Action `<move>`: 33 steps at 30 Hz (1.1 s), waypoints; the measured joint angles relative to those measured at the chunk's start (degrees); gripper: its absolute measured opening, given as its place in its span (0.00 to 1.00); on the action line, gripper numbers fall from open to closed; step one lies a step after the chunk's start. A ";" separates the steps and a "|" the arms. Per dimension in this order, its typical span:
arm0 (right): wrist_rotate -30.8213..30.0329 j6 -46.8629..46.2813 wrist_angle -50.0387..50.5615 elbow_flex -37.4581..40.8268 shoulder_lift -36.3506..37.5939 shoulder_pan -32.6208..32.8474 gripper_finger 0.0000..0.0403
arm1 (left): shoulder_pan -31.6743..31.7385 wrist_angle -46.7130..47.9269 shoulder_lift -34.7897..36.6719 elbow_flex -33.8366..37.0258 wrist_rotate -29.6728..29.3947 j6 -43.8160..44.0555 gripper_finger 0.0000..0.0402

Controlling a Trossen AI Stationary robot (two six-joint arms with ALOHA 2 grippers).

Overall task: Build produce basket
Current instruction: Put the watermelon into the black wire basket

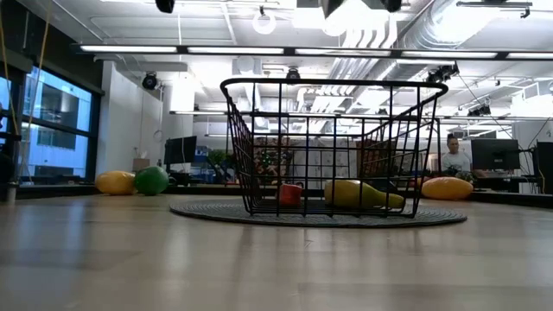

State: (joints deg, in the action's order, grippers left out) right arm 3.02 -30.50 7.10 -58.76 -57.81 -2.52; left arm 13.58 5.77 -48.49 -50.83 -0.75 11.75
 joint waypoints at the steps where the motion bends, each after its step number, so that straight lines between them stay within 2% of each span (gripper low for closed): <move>1: -0.02 0.51 -1.70 0.00 -0.72 0.58 0.21 | 0.00 0.01 0.00 0.00 0.99 0.50 0.66; 7: 0.08 1.29 -7.02 0.00 -3.48 1.92 0.21 | -0.02 -0.02 0.01 0.00 5.24 1.66 0.66; 24: 0.59 0.51 -8.25 0.00 -3.75 1.90 0.21 | -0.02 -0.05 0.00 0.00 5.15 1.62 0.66; 29: 0.66 -7.52 -8.05 0.00 -4.23 1.75 0.21 | -0.02 -0.05 0.01 0.00 5.06 1.62 0.66; 33: 0.68 -14.27 -4.23 -0.02 -5.41 1.73 0.21 | -0.01 -0.07 0.00 0.00 5.04 1.62 0.66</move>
State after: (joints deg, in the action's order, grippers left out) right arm 3.70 -44.77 2.87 -58.78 -63.22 -0.80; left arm 13.58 5.69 -48.49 -50.83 4.29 13.37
